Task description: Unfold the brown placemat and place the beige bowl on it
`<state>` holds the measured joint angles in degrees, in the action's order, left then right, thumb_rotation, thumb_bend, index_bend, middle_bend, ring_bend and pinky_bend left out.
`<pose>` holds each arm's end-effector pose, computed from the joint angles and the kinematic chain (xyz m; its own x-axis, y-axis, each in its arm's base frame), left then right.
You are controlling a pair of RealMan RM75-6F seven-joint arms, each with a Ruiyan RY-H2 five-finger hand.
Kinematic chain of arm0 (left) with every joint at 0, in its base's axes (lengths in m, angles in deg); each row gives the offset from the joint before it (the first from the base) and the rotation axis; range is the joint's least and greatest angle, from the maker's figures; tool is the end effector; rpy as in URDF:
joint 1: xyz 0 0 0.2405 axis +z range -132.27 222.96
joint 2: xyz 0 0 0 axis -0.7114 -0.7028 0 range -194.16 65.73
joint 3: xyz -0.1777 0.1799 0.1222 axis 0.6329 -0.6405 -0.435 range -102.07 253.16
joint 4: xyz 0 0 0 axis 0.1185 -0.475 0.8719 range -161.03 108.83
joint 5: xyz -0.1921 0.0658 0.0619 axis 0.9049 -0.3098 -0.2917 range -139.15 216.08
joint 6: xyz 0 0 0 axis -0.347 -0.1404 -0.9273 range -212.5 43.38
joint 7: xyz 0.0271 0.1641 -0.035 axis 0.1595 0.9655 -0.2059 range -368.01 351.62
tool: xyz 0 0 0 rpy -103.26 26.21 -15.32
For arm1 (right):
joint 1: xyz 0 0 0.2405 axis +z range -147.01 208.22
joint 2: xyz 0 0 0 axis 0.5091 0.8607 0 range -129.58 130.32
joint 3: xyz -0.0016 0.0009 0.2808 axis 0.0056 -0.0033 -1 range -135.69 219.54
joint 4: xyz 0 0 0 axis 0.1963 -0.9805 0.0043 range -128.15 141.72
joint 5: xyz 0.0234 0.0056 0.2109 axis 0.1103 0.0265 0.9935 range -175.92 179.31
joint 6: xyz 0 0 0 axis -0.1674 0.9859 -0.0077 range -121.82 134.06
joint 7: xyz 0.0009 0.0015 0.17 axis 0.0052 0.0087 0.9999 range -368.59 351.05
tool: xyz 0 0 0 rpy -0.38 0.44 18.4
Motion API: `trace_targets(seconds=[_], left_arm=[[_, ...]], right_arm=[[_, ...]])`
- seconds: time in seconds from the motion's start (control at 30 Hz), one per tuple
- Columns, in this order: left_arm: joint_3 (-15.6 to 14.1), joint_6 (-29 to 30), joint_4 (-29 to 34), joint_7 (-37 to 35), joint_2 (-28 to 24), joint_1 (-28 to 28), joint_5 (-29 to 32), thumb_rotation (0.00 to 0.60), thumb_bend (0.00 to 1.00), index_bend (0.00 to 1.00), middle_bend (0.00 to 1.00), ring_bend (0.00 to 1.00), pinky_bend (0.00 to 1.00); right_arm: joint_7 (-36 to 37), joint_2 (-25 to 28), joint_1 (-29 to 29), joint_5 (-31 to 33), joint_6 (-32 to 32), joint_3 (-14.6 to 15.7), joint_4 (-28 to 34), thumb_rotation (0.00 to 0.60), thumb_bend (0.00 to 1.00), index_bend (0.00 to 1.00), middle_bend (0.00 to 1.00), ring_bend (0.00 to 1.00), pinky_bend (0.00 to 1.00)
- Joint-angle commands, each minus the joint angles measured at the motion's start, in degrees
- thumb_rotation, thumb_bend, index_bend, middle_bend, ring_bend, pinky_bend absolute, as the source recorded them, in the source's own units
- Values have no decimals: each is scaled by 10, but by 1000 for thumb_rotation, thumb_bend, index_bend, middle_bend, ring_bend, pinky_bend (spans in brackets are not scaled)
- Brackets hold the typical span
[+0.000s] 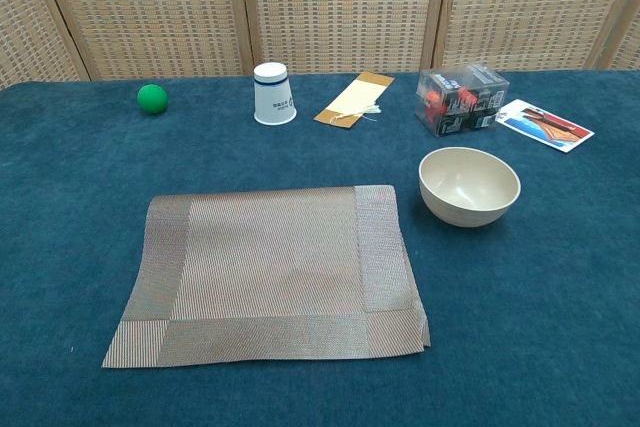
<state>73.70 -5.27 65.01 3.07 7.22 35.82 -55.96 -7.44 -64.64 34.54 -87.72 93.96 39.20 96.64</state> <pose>-0.2980 0.2109 0.0885 0.5125 0.1145 0.8510 0.8422 -0.2603 -0.4722 -0.3323 -0.2034 0.1694 0.4016 0.0377 0.9150 -0.9136 -0.0528 0.4032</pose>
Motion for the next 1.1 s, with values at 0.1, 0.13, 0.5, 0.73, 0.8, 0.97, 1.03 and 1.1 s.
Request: trace_targets(seconds=[0.1, 0.13, 0.5, 0.73, 0.8, 0.97, 1.03, 1.1], left_arm=[[-21, -33, -29, 38, 47, -20, -33, 600, 189, 0, 0, 0, 0], [-24, -38, -32, 45, 54, -22, -37, 600, 211, 0, 0, 0, 0], [-29, -76, -57, 92, 118, -45, -51, 600, 242, 0, 0, 0, 0], [-27, -101, -69, 119, 140, -56, -39, 600, 242, 0, 0, 0, 0], [-26, -108, -70, 128, 145, -58, -32, 600, 242, 0, 0, 0, 0], [-28, -123, -73, 147, 151, -62, -21, 600, 242, 0, 0, 0, 0], [-27, -128, -75, 151, 156, -63, -15, 600, 242, 0, 0, 0, 0], [-26, -131, -77, 154, 159, -64, -10, 600, 242, 0, 0, 0, 0]], right_arm=[[14, 7, -3, 3, 4, -3, 3, 600, 67, 90, 0, 0, 0], [15, 8, -3, 3, 5, -3, 3, 600, 67, 91, 0, 0, 0], [36, 15, -6, 11, 7, -7, 1, 600, 85, 88, 0, 0, 0], [49, 19, -7, 14, 7, -10, 1, 600, 86, 88, 0, 0, 0], [52, 19, -8, 15, 8, -11, 1, 600, 85, 88, 0, 0, 0], [56, 22, -8, 20, 5, -12, 3, 600, 85, 86, 0, 0, 0], [56, 23, -8, 22, 2, -12, 5, 600, 85, 83, 0, 0, 0], [57, 23, -8, 23, 0, -12, 6, 600, 85, 81, 0, 0, 0]])
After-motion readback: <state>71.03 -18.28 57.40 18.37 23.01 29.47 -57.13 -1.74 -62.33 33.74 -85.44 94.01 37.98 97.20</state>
